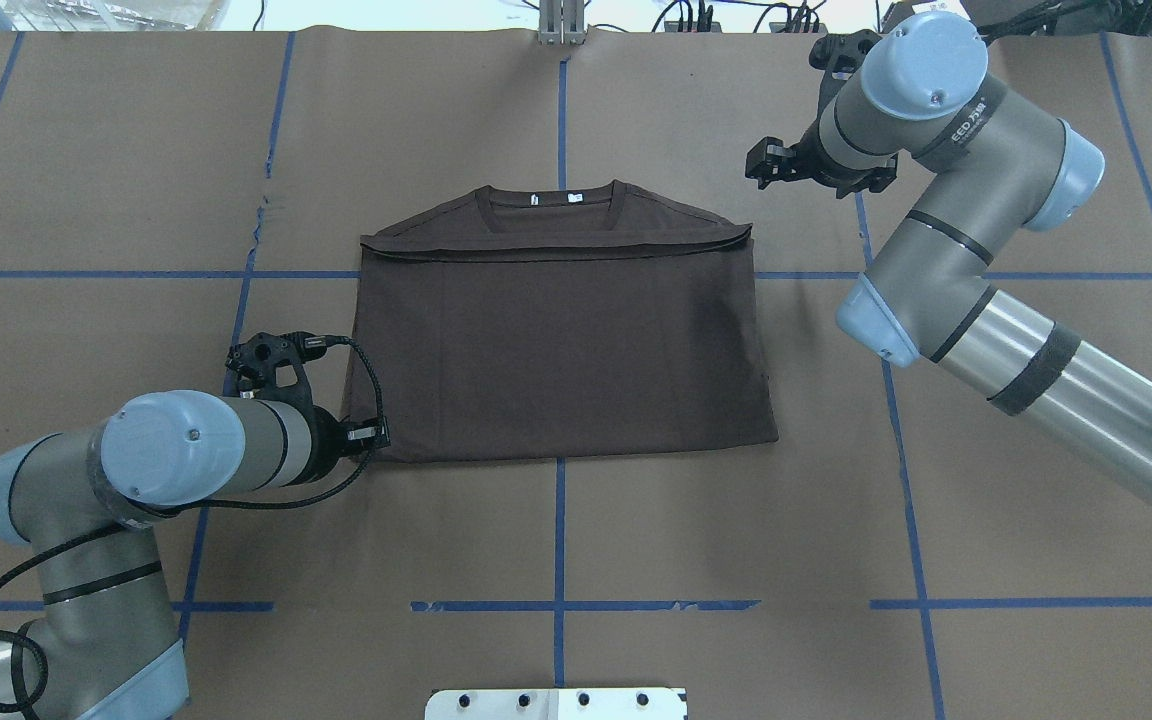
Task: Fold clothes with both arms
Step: 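Move the left gripper to the folded shirt's side edge while the right gripper withdraws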
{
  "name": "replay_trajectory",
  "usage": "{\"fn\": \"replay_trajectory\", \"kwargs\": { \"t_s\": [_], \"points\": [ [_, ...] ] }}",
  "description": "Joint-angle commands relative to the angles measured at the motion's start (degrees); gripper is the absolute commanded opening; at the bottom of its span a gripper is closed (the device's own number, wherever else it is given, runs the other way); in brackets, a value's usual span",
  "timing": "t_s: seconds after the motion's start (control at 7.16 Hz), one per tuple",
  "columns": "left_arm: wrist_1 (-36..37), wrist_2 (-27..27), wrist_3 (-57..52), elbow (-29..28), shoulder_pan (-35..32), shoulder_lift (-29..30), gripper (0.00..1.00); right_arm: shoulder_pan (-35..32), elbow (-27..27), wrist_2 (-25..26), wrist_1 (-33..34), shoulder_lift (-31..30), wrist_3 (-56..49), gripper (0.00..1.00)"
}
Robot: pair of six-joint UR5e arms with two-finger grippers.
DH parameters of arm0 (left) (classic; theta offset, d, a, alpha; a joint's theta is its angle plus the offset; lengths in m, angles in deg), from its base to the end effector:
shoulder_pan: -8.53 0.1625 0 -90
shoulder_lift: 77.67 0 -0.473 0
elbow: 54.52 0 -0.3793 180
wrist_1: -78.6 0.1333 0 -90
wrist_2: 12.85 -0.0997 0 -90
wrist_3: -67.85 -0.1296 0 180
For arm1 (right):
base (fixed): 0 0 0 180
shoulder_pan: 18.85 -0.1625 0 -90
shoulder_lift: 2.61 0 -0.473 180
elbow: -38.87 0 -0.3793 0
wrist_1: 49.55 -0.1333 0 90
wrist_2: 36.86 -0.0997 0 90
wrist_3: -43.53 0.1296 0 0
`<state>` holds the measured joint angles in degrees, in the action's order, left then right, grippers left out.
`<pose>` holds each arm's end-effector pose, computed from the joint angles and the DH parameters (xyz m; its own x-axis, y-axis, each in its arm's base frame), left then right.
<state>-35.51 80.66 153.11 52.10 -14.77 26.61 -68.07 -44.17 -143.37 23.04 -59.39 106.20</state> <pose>0.5063 -0.3546 0.4186 0.5537 -0.1487 -0.8194 0.3040 0.9521 0.0327 -0.4215 -0.6364 0.4114 0.6942 0.1309 0.7078 -0.3142 0.9398 0.1344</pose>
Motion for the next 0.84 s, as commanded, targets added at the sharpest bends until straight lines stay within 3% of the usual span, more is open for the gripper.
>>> {"fn": "replay_trajectory", "kwargs": {
  "t_s": [0.0, 0.28, 0.42, 0.56, 0.7],
  "points": [
    [0.6, 0.0, 0.0, -0.1, 0.0, -0.1, 0.49, 0.0, 0.0, 0.1, 0.0, 0.0, 0.0, 1.0],
    [0.6, 0.0, 0.0, -0.1, 0.1, -0.1, 0.49, 0.0, 0.1, 0.1, 0.0, -0.1, 0.0, 1.0],
    [0.6, -0.1, 0.1, -0.3, 0.6, 0.0, 0.44, 0.0, 0.1, 0.1, 0.0, -0.2, 0.0, 1.0],
    [0.6, 0.0, 0.0, -0.4, 0.7, 0.0, 0.06, 0.0, 0.1, 0.2, 0.0, -0.2, 0.0, 1.0],
    [0.6, -0.2, 0.1, -0.4, 1.1, 0.0, 0.0, 0.0, 0.1, 0.2, 0.0, -0.2, 0.0, 1.0]
  ]
}}
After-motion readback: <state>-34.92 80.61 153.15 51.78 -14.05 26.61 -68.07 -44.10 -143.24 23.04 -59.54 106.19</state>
